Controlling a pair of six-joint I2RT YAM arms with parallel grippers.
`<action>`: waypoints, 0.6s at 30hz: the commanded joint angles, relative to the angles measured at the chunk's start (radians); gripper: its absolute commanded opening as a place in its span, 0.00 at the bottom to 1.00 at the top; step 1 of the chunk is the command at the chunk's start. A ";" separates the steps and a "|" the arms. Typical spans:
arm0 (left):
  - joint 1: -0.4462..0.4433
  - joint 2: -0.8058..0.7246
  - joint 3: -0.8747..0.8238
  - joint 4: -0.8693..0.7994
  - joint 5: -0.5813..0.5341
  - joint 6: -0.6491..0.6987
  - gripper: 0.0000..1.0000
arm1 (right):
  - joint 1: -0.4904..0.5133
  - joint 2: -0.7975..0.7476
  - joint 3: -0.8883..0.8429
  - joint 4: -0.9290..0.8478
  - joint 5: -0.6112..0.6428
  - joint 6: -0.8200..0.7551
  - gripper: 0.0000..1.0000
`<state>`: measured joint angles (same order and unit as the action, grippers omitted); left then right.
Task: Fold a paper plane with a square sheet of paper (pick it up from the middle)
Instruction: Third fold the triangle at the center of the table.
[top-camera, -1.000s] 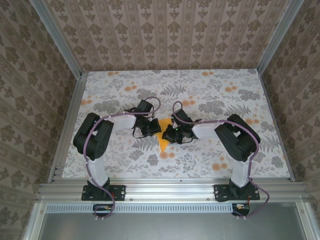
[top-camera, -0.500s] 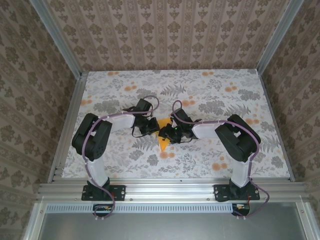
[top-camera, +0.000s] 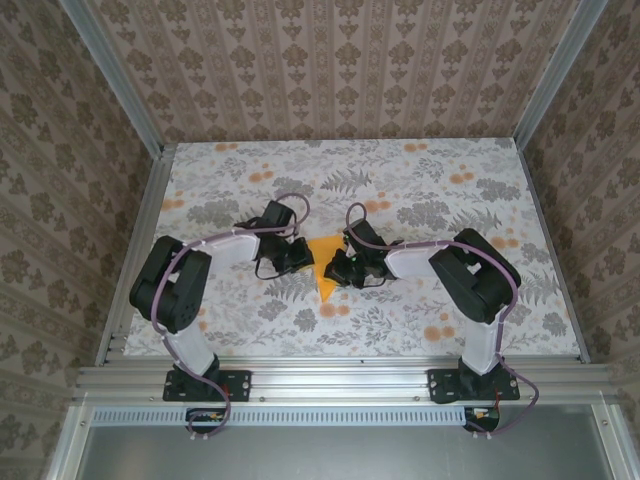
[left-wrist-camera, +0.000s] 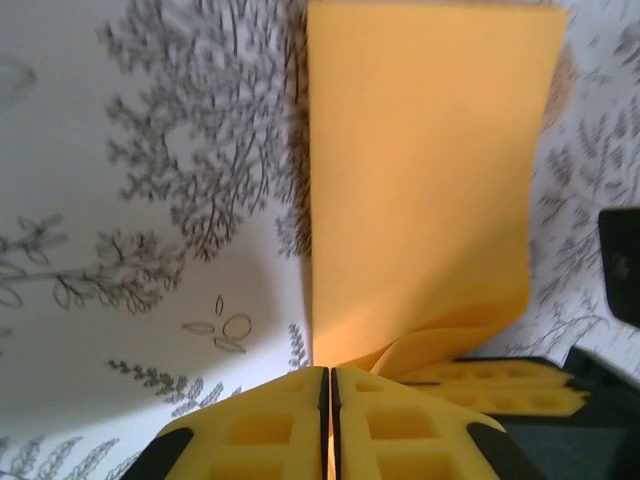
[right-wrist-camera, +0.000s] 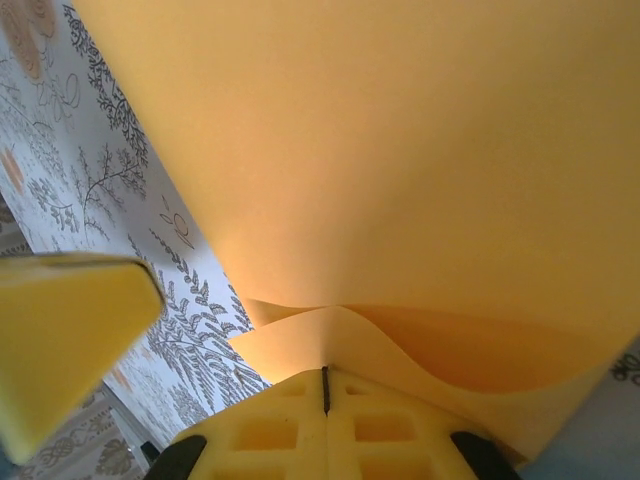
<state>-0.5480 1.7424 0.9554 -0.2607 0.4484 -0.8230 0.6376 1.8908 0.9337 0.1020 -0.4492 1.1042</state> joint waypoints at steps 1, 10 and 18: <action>-0.019 -0.028 -0.014 0.017 0.042 0.004 0.11 | 0.000 0.042 -0.029 -0.115 0.065 -0.007 0.02; -0.048 -0.013 -0.020 0.038 0.053 -0.007 0.08 | 0.000 0.042 -0.023 -0.126 0.069 -0.013 0.01; -0.070 0.044 0.019 -0.004 0.028 -0.002 0.06 | 0.000 0.040 -0.021 -0.129 0.069 -0.012 0.00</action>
<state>-0.6117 1.7546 0.9489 -0.2325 0.4793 -0.8234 0.6376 1.8908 0.9340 0.0994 -0.4492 1.1000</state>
